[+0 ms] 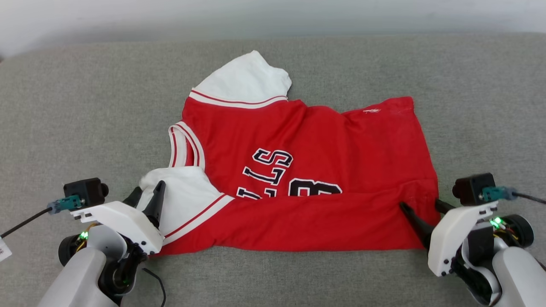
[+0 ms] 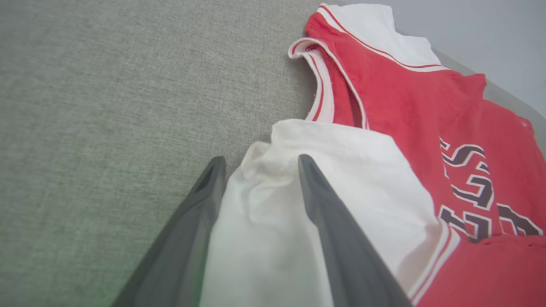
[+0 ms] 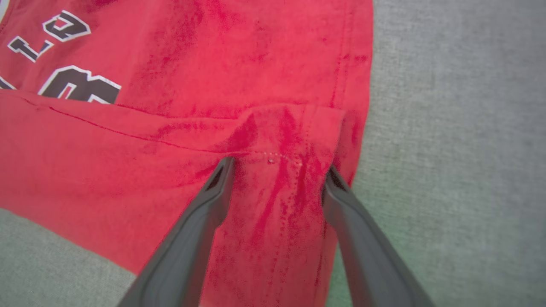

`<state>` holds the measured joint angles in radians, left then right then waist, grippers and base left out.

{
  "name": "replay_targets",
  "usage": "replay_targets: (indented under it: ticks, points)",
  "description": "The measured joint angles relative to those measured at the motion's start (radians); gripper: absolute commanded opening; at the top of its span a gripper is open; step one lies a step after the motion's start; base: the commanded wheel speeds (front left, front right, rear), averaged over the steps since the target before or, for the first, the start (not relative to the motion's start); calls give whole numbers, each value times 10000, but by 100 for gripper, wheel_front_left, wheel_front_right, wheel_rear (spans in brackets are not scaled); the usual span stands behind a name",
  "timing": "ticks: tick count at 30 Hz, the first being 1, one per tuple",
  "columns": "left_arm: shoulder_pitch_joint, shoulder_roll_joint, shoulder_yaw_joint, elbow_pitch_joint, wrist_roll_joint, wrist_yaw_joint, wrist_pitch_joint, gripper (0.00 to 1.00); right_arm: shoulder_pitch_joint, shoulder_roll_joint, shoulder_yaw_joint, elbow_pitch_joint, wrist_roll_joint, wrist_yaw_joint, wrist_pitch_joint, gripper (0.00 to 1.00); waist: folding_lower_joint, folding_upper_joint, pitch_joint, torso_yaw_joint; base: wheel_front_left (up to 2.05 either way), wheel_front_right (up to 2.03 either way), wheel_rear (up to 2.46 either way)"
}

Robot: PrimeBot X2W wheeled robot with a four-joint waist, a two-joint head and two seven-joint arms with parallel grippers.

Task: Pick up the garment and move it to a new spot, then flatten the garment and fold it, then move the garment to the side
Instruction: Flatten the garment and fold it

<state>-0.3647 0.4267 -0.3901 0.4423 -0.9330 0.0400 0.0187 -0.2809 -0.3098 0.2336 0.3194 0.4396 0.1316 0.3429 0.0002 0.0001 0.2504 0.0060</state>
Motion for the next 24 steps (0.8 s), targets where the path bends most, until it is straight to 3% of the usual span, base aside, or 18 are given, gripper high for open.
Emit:
replay_targets:
  ticks: [6,13,18,24]
  points:
    - [170,197,221,213,-151,-27,-144,100,746,-10,-151,-614,-73,-6,-1693,100,0,0,-649,-167,0,0,0]
    - [746,1104,658,-669,-314,282,107,100,1575,299,-796,-1689,-777,-6,-3452,100,-2,0,-1536,-559,0,0,0]
    - [1041,1979,652,-1833,-430,393,1158,100,2197,715,-1327,-2399,-1342,-6,-3927,100,-3,0,-1927,-870,0,0,0]
    - [1589,3030,238,-2980,-765,464,3183,100,2769,1241,-1641,-3093,-1716,-6,-3933,100,-3,0,-1953,-1056,0,0,0]
